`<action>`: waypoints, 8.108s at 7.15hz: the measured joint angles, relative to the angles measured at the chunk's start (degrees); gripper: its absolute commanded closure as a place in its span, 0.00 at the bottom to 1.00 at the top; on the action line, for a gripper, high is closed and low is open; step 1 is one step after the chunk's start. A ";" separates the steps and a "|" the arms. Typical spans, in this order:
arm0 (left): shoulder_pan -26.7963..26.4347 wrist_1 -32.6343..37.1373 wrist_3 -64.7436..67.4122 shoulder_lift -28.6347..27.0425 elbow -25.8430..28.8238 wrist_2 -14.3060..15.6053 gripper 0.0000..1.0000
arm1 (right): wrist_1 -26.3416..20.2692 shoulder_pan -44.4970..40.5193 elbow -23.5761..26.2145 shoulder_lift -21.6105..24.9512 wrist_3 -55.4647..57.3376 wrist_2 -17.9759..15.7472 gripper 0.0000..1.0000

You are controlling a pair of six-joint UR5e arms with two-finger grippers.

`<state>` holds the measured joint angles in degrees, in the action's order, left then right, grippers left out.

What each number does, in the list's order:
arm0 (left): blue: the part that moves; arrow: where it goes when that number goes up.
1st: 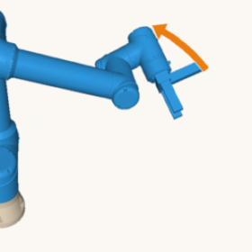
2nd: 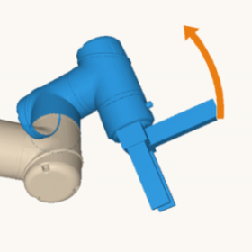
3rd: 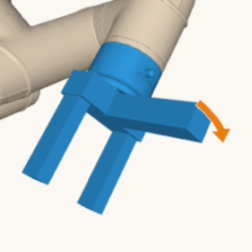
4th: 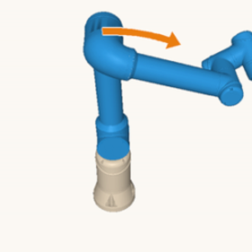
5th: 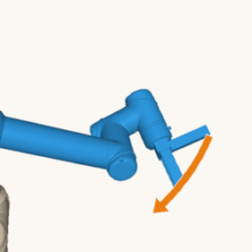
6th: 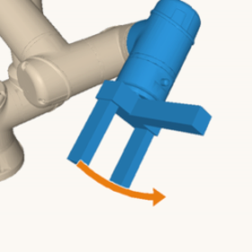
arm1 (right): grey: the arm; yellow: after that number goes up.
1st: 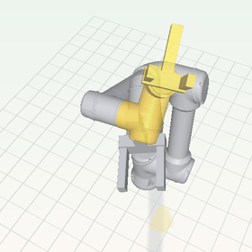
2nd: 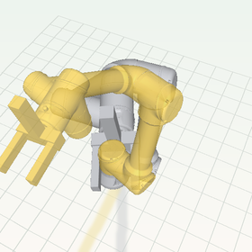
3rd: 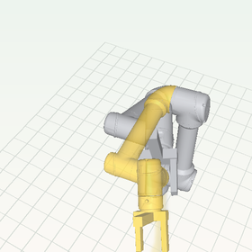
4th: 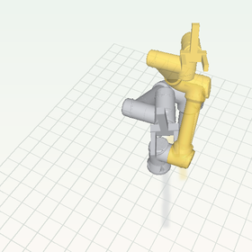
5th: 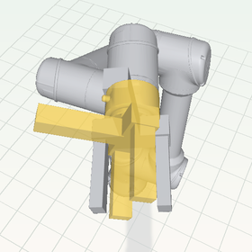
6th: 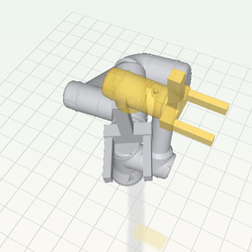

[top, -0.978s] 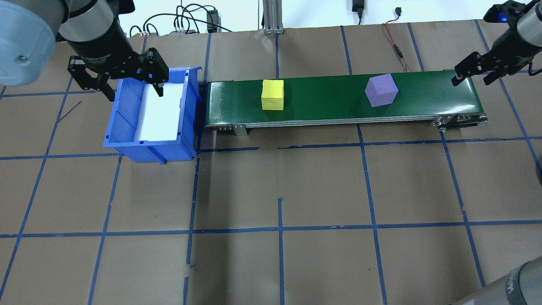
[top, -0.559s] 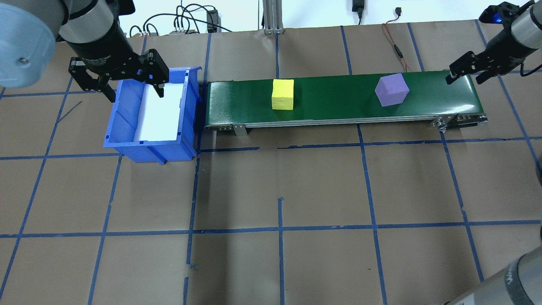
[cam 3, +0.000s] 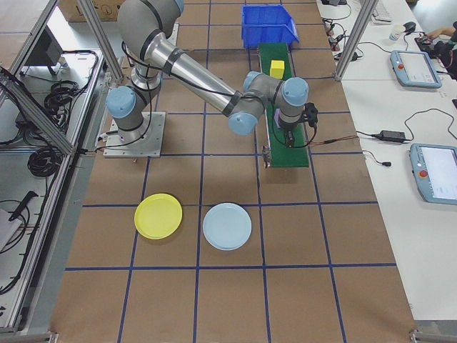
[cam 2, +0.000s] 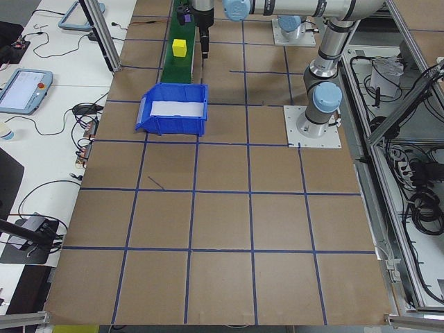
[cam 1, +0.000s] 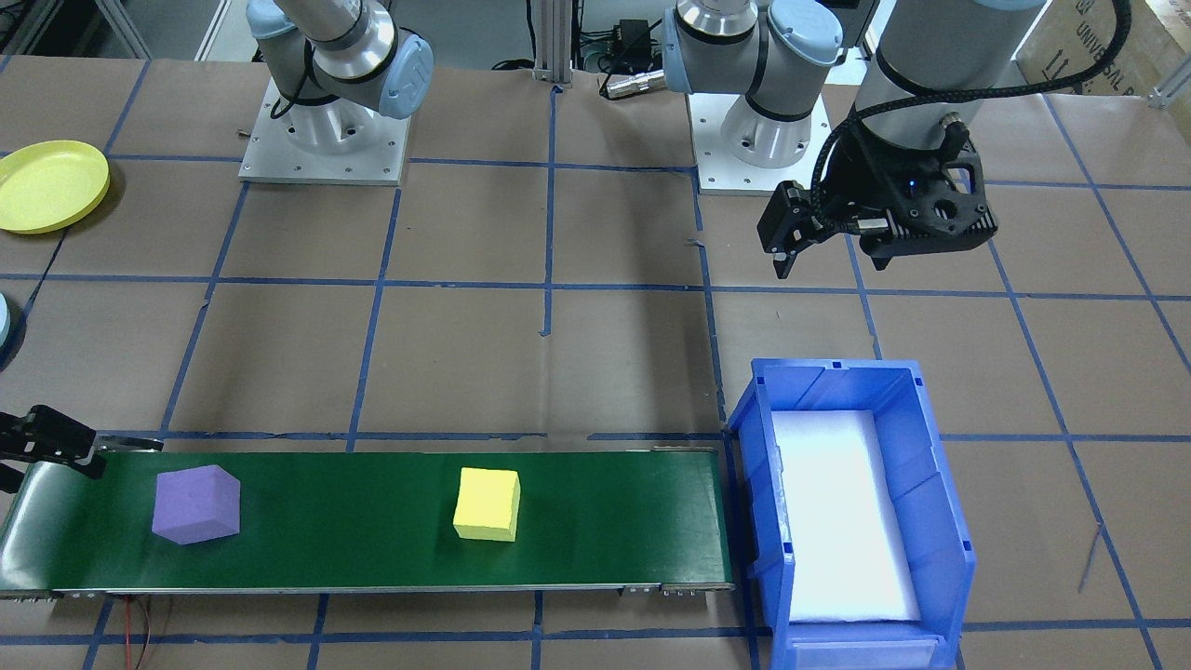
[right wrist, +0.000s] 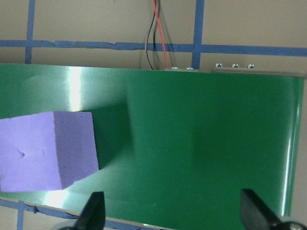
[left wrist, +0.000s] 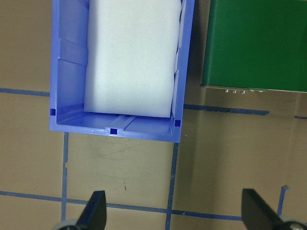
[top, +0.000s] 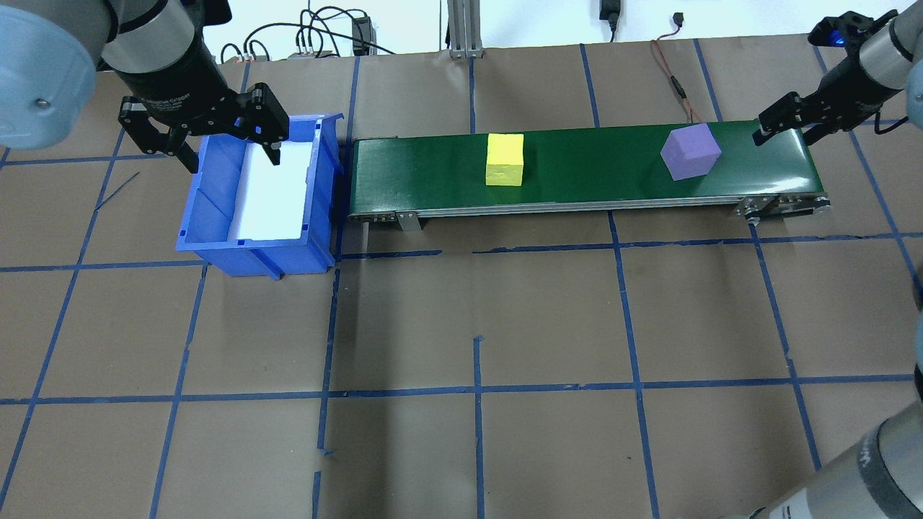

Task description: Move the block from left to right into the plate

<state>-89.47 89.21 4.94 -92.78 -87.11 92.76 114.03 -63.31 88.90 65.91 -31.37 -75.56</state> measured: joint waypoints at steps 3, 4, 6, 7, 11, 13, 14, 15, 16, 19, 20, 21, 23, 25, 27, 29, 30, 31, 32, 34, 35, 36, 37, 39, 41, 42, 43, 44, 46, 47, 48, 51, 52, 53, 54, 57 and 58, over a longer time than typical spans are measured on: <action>0.00 0.00 0.00 -0.03 0.01 -0.01 0.00 | 0.74 -0.02 0.34 -0.95 0.40 3.23 0.00; 0.00 -0.01 0.04 -0.06 0.01 0.01 0.00 | 0.84 -0.03 0.33 -1.12 0.74 3.68 0.00; 0.00 -0.01 0.07 -0.07 0.01 -0.01 0.00 | 0.87 -0.06 0.73 -1.20 1.77 4.45 0.00; -0.01 -0.01 0.07 -0.09 0.01 0.01 0.00 | 0.91 -0.06 0.95 -1.21 1.93 4.56 0.02; -0.09 -0.01 0.07 -0.18 -0.03 -0.03 0.00 | 2.45 -0.06 1.26 -2.13 1.88 4.16 0.06; -0.07 0.01 0.07 -0.17 -0.29 0.01 0.00 | 5.05 -0.06 1.27 -3.40 1.70 2.11 0.51; -0.08 0.13 0.11 -0.05 -0.34 0.08 0.00 | 6.97 -0.06 1.17 -3.51 1.61 -0.67 0.59; -0.12 0.30 0.19 0.09 -0.30 0.17 0.00 | 8.48 -0.05 0.95 -3.38 1.50 -4.61 0.67; -0.15 0.38 0.20 0.17 -0.16 0.25 0.00 | 10.22 0.33 0.78 -3.01 1.24 -8.16 0.67; -0.16 0.43 0.16 0.22 -0.28 0.18 0.00 | 13.87 8.85 0.27 -2.41 -5.42 -10.15 0.70; -0.12 0.43 0.16 0.23 -0.34 0.16 0.00 | 14.08 12.13 0.42 -2.25 -7.98 -10.11 0.70; -0.10 0.43 0.16 0.23 -0.38 0.12 0.00 | 13.91 15.92 1.11 -2.00 -10.95 -10.20 0.72; -0.09 0.43 0.16 0.23 -0.48 0.06 0.00 | 13.69 24.58 4.66 -1.68 -18.45 -10.48 0.72; -0.09 0.43 0.16 0.23 -0.51 0.05 0.00 | 13.06 30.55 6.89 -0.93 -22.00 -10.43 0.68; -0.03 0.43 0.16 0.23 -0.51 0.05 0.00 | 11.69 32.14 8.84 -0.56 -23.03 -10.20 0.00; 0.02 0.45 0.10 0.23 -0.54 0.05 0.00 | 11.31 32.33 9.30 -0.40 -23.15 -10.47 0.00; 0.06 0.49 0.08 0.23 -0.63 0.05 0.00 | 10.49 32.34 9.16 -0.19 -22.96 -10.68 0.00; 0.07 0.51 0.08 0.23 -0.73 0.05 0.00 | 8.48 32.17 8.90 0.41 -22.54 -10.55 0.00; 0.08 0.52 0.07 0.23 -0.81 0.05 0.00 | 6.09 31.41 8.77 1.63 -21.79 -10.28 0.00; 0.09 0.52 0.07 0.23 -0.86 0.05 0.00 | 4.12 25.63 7.79 4.87 -16.07 -9.99 0.00; 0.09 0.52 0.09 0.23 -0.87 0.03 0.00 | 3.88 21.40 6.23 5.48 -11.14 -9.89 0.00; 0.09 0.52 0.11 0.23 -0.85 0.02 0.00 | 3.84 17.27 4.72 5.58 -6.60 -8.85 0.00; 0.09 0.52 0.10 0.23 -0.84 0.02 0.00 | 3.87 13.73 3.87 5.54 -2.71 -6.50 0.00; 0.09 0.52 0.13 0.23 -0.85 -0.03 0.00 | 4.01 9.00 3.29 5.12 4.01 -1.94 0.00; 0.09 0.52 0.16 0.23 -0.86 -0.03 0.00 | 4.48 7.62 2.34 3.20 8.41 4.79 0.00; 0.04 0.52 0.22 0.21 -0.86 -0.04 0.00 | 4.59 7.06 1.85 2.47 10.45 6.98 0.00; -0.03 0.52 0.40 0.18 -0.82 -0.03 0.00 | 4.93 6.23 1.55 1.92 12.63 8.62 0.00; -0.06 0.52 0.57 0.15 -0.79 -0.03 0.00 | 5.48 5.27 1.45 1.32 14.76 9.38 0.00; -0.10 0.54 0.63 0.14 -0.73 -0.01 0.00 | 7.36 3.40 1.63 -0.61 17.42 10.36 0.00; -0.05 0.56 0.66 0.08 -0.91 -0.01 0.00 | 8.55 2.89 1.81 -1.76 17.81 10.53 0.04; 0.03 0.43 0.80 0.03 -1.29 -0.05 0.00 | 9.39 2.68 1.91 -2.65 17.88 10.47 0.19; 0.09 0.02 0.86 -0.03 -2.05 -0.09 0.00 | 13.00 2.58 2.16 -4.51 17.14 5.62 0.70; 0.09 0.00 0.86 -0.06 -2.07 -0.06 0.00 | 13.10 2.58 2.13 -4.08 16.12 2.94 0.70; 0.09 0.00 0.86 -0.09 -2.09 -0.06 0.00 | 12.94 2.58 2.31 -2.91 14.28 -0.28 0.72; 0.09 -0.01 0.86 -0.10 -2.09 -0.09 0.00 | 12.69 2.65 2.97 -1.38 10.93 -4.29 0.73; 0.08 -0.05 0.89 -0.12 -2.12 -0.12 0.00 | 7.55 6.74 8.08 8.41 0.70 -9.57 0.74; 0.09 -0.03 0.89 -0.11 -2.15 -0.11 0.00 | 5.53 11.12 11.67 12.45 -3.23 -9.70 0.75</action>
<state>-89.39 89.18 5.82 -92.89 -89.26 92.65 119.55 -52.19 100.56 78.36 -34.60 -85.25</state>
